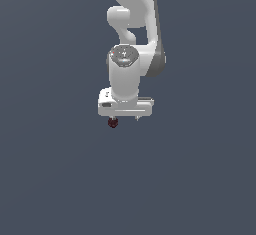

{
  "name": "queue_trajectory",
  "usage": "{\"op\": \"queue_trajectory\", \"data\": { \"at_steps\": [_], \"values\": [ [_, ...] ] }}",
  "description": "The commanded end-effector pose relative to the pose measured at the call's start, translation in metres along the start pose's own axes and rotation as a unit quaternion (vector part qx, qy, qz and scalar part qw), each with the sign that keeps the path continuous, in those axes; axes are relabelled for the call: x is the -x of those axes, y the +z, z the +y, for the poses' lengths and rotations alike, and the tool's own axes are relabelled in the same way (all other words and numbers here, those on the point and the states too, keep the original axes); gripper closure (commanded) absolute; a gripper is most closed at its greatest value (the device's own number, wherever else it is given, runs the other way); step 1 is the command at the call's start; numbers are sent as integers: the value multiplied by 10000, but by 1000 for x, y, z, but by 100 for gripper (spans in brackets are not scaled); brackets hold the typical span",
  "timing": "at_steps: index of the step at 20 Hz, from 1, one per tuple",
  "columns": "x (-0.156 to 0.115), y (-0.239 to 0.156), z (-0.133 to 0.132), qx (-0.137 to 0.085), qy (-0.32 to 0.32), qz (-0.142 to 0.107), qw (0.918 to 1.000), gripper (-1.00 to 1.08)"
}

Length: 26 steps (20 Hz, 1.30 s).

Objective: Pick up the object and move it to a goal position.

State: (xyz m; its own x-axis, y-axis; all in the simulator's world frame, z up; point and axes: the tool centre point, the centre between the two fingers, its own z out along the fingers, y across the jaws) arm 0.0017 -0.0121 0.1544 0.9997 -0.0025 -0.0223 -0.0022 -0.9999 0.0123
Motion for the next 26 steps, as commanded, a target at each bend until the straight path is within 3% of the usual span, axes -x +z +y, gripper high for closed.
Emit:
{"op": "queue_trajectory", "data": {
  "at_steps": [1,11,26],
  "values": [
    [0,0,0,0,0,0,10000,-92],
    [-13,-26,8,-7,-43,286,9996,-92],
    [-7,-13,16,14,-548,253,9982,-92]
  ]
}}
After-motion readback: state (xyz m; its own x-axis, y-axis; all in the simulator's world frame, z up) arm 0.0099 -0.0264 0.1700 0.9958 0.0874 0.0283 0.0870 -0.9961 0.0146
